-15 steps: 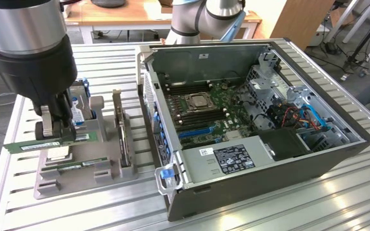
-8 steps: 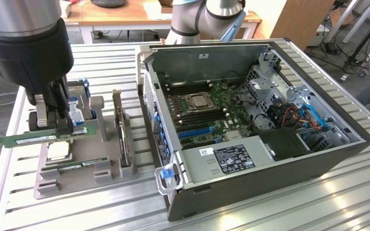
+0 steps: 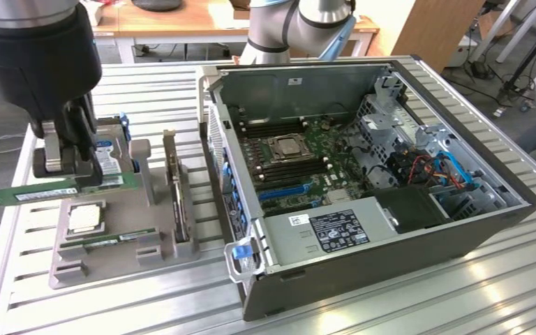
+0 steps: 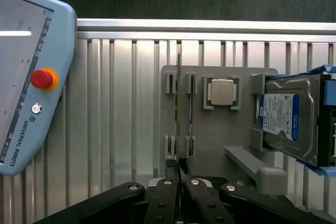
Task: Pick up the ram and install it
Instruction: 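Pick up the ram and move it above insertion slot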
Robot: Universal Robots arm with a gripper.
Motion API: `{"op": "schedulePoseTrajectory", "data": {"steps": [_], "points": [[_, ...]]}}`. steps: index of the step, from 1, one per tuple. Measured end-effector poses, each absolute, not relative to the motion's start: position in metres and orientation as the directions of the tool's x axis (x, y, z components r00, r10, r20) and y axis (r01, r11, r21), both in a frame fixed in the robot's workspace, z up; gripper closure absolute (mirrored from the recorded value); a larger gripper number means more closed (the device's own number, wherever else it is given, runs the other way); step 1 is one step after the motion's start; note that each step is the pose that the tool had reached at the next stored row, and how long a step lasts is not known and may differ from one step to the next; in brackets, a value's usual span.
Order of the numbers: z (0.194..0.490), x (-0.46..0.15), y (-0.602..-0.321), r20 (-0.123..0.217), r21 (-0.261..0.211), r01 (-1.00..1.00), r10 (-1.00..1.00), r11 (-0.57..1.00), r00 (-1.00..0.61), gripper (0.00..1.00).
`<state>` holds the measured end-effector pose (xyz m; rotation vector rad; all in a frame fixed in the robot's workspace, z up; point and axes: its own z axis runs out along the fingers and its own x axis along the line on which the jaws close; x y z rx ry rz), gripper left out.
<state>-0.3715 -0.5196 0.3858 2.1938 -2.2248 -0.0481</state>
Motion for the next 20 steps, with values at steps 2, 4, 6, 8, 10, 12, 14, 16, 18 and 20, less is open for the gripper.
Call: {"op": "schedulePoseTrajectory", "data": {"steps": [2, 4, 6, 8, 10, 12, 14, 16, 18, 20], "points": [[0.390, -0.372, -0.520, -0.010, 0.034, -0.999, -1.000, 0.014, -0.014, 0.88], [0.394, -0.372, -0.520, -0.010, 0.034, -0.999, -1.000, 0.014, -0.014, 0.88], [0.398, -0.372, -0.520, -0.010, 0.034, -0.999, -1.000, 0.014, -0.014, 0.88], [0.403, -0.372, -0.520, -0.010, 0.034, -0.999, -1.000, 0.014, -0.014, 0.88], [0.407, -0.372, -0.520, -0.010, 0.034, -0.999, -1.000, 0.014, -0.014, 0.88], [0.411, -0.372, -0.520, -0.010, 0.034, -0.999, -1.000, 0.014, -0.014, 0.88], [0.415, -0.372, -0.520, -0.010, 0.034, -0.999, -1.000, 0.014, -0.014, 0.88], [0.419, -0.372, -0.520, -0.010, 0.034, -0.999, -1.000, 0.014, -0.014, 0.88], [0.423, -0.372, -0.520, -0.010, 0.034, -0.999, -1.000, 0.014, -0.014, 0.88], [0.428, -0.372, -0.520, -0.010, 0.034, -0.999, -1.000, 0.014, -0.014, 0.88]]}}
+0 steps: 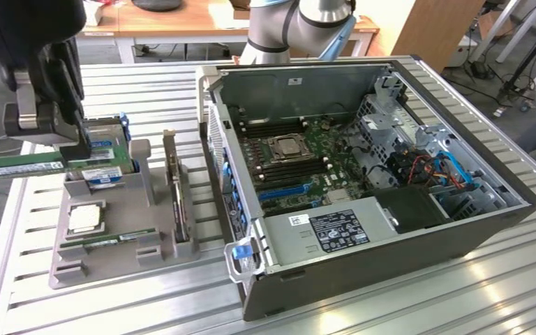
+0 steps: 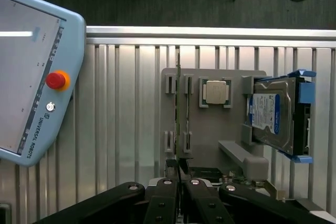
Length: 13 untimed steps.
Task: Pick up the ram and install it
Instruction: 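Pick up the ram and move it above insertion slot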
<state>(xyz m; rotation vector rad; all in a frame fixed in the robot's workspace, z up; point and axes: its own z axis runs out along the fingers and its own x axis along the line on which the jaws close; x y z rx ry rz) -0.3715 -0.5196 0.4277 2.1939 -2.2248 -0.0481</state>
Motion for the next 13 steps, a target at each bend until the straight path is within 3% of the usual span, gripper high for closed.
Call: {"op": "schedulePoseTrajectory", "data": {"steps": [13], "points": [[0.445, -0.372, -0.520, -0.010, 0.034, -0.999, -1.000, 0.014, -0.014, 0.88]]}}
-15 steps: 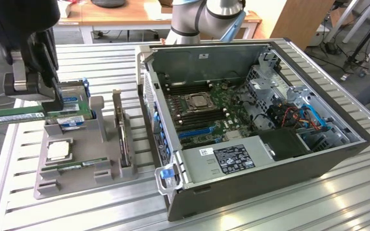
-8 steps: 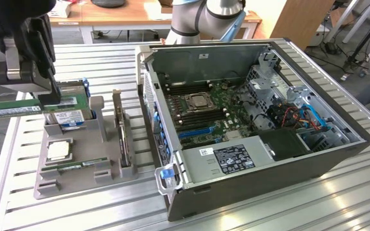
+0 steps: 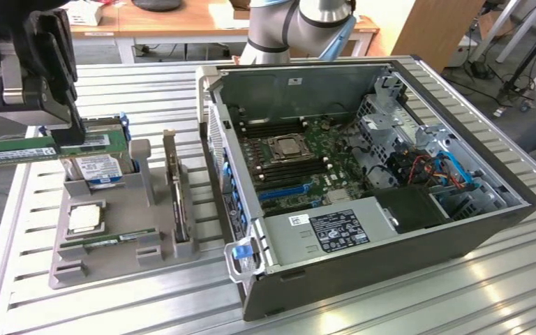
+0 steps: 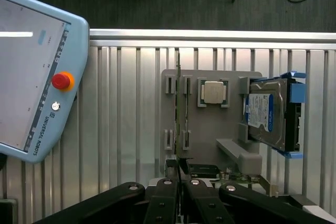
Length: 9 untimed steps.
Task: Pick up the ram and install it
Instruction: 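Pick up the ram and move it above insertion slot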
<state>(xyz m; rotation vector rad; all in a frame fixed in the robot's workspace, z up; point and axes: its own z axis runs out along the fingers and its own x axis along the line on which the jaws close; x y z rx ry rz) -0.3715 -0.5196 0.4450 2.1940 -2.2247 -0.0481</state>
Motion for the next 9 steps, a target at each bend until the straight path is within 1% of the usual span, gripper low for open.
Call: {"op": "schedulePoseTrajectory", "data": {"steps": [9], "points": [[0.4450, -0.3681, -0.5195, -0.010, 0.034, -0.999, -1.000, 0.014, -0.014, 0.88]]}}
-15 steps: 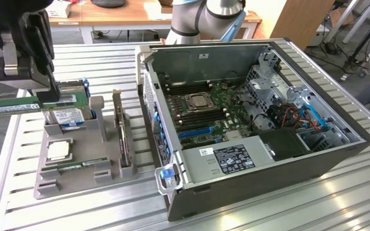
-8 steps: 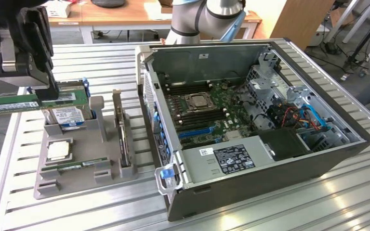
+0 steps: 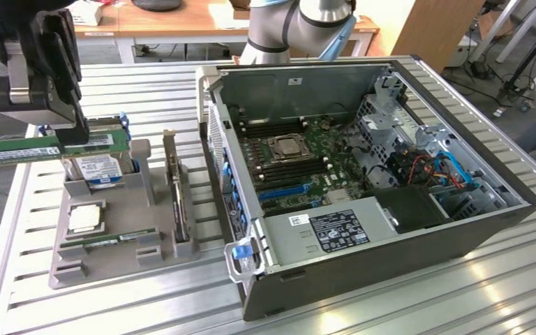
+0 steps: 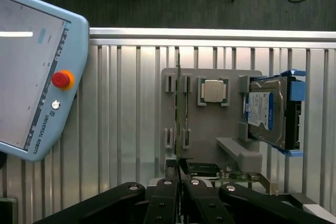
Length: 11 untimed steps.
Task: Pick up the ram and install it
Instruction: 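Pick up the ram and move it above insertion slot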
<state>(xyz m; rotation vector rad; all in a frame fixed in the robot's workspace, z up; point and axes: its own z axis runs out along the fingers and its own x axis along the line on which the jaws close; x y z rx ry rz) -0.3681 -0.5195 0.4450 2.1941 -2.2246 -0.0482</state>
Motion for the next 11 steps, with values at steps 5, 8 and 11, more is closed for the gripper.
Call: {"op": "schedulePoseTrajectory", "data": {"steps": [5, 8, 11], "points": [[0.445, -0.358, -0.519, -0.010, 0.034, -0.999, -1.000, 0.012, -0.012, 0.88], [0.445, -0.351, -0.519, -0.010, 0.034, -0.999, -1.000, 0.008, -0.009, 0.88], [0.445, -0.344, -0.519, -0.010, 0.034, -0.999, -1.000, 0.005, -0.006, 0.88]]}}
